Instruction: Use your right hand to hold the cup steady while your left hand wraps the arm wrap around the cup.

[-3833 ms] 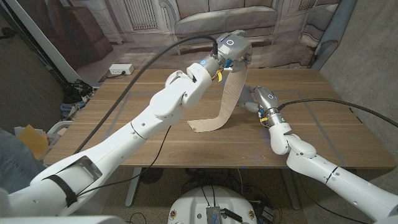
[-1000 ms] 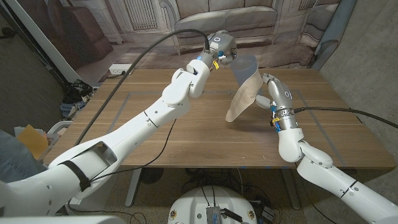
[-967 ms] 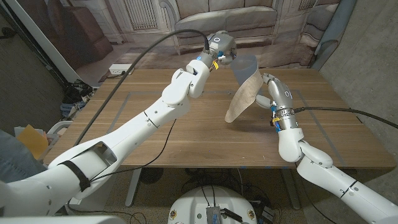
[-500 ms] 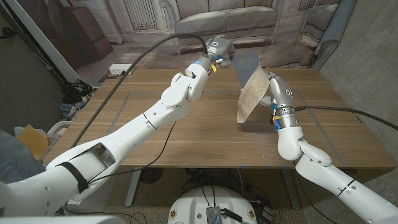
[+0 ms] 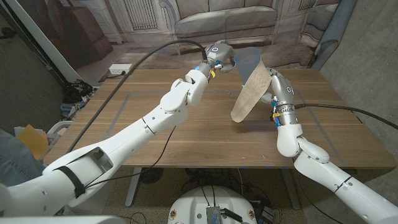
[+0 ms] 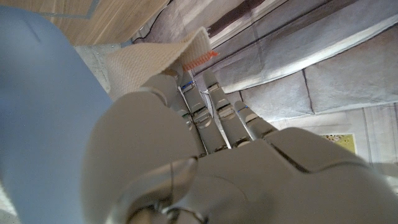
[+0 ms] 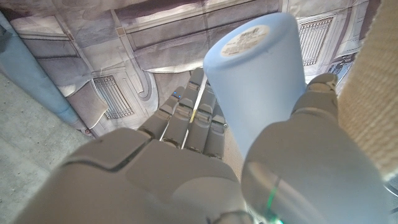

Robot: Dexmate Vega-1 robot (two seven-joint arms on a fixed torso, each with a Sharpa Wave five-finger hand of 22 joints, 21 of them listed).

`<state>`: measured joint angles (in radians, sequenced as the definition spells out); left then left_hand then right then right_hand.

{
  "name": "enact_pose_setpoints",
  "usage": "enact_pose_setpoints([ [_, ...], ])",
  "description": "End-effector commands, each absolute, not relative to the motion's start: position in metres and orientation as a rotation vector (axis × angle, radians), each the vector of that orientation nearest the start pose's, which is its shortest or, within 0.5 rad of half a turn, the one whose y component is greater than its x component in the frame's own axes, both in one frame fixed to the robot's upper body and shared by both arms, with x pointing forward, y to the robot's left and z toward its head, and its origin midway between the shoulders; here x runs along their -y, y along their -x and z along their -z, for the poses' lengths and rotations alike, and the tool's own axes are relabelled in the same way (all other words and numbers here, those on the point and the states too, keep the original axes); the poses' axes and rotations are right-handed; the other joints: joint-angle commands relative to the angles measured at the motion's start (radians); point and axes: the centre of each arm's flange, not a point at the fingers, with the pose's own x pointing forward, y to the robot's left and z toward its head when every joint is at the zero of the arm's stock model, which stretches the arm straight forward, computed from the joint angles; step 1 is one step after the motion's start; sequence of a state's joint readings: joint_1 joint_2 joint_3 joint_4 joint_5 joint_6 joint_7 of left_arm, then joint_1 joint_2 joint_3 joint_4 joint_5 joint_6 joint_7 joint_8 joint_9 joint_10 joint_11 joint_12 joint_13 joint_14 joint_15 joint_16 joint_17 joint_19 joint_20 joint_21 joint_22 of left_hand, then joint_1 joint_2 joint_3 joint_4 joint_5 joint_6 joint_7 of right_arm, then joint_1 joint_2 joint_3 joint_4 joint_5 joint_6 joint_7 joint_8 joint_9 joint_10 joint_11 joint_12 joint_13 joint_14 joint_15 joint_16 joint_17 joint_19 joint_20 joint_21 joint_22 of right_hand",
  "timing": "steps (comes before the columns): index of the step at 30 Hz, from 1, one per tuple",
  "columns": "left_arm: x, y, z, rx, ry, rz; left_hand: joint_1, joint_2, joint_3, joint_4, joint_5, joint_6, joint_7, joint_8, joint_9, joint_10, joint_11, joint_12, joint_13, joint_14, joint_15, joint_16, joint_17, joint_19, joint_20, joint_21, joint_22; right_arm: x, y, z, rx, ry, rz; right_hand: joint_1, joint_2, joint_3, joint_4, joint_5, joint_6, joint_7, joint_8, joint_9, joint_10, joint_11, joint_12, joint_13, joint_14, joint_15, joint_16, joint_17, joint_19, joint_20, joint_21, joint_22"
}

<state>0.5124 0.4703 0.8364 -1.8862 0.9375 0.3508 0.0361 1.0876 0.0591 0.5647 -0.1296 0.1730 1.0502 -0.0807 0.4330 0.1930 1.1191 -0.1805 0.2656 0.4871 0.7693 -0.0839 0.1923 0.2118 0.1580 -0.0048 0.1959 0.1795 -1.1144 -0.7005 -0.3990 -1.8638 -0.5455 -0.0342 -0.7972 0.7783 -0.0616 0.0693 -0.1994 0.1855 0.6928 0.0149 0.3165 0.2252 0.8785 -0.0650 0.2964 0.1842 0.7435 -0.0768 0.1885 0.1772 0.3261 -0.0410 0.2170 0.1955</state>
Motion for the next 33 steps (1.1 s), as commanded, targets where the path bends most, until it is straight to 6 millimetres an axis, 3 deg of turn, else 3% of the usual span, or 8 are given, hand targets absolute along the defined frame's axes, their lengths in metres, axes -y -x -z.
enact_pose_setpoints([
  [1, -0.022, -0.513, -0.128, 1.126, -1.448, -0.152, 0.0, 0.005, 0.009, 0.0, 0.004, -0.006, 0.001, 0.002, 0.005, 0.031, -0.026, -0.005, 0.021, -0.004, -0.074, 0.003, 0.003, -0.006, 0.004, -0.001, 0.002, 0.251, -0.515, 0.002, 1.085, 0.933, 0.556, 0.214, 0.217, 0.091, 0.08, 0.007, 0.248, -0.241, 0.008, 0.002, 0.152, -0.142, 0.007, 0.003, 0.011, -0.124, -0.001, 0.002, 0.001, -0.009, -0.002, -0.001],
  [33, -0.011, -0.499, -0.106, 1.168, -1.469, -0.039, 0.0, 0.006, 0.012, -0.003, 0.004, -0.015, 0.002, -0.001, 0.006, 0.025, -0.025, -0.009, 0.023, -0.023, -0.062, 0.011, 0.011, -0.011, 0.017, 0.004, 0.002, 0.257, -0.532, -0.004, 1.034, 0.967, 0.607, 0.215, 0.215, 0.096, 0.08, 0.006, 0.258, -0.24, 0.006, 0.002, 0.165, -0.141, 0.002, 0.003, 0.018, -0.126, -0.001, 0.002, -0.001, -0.009, -0.002, -0.001],
])
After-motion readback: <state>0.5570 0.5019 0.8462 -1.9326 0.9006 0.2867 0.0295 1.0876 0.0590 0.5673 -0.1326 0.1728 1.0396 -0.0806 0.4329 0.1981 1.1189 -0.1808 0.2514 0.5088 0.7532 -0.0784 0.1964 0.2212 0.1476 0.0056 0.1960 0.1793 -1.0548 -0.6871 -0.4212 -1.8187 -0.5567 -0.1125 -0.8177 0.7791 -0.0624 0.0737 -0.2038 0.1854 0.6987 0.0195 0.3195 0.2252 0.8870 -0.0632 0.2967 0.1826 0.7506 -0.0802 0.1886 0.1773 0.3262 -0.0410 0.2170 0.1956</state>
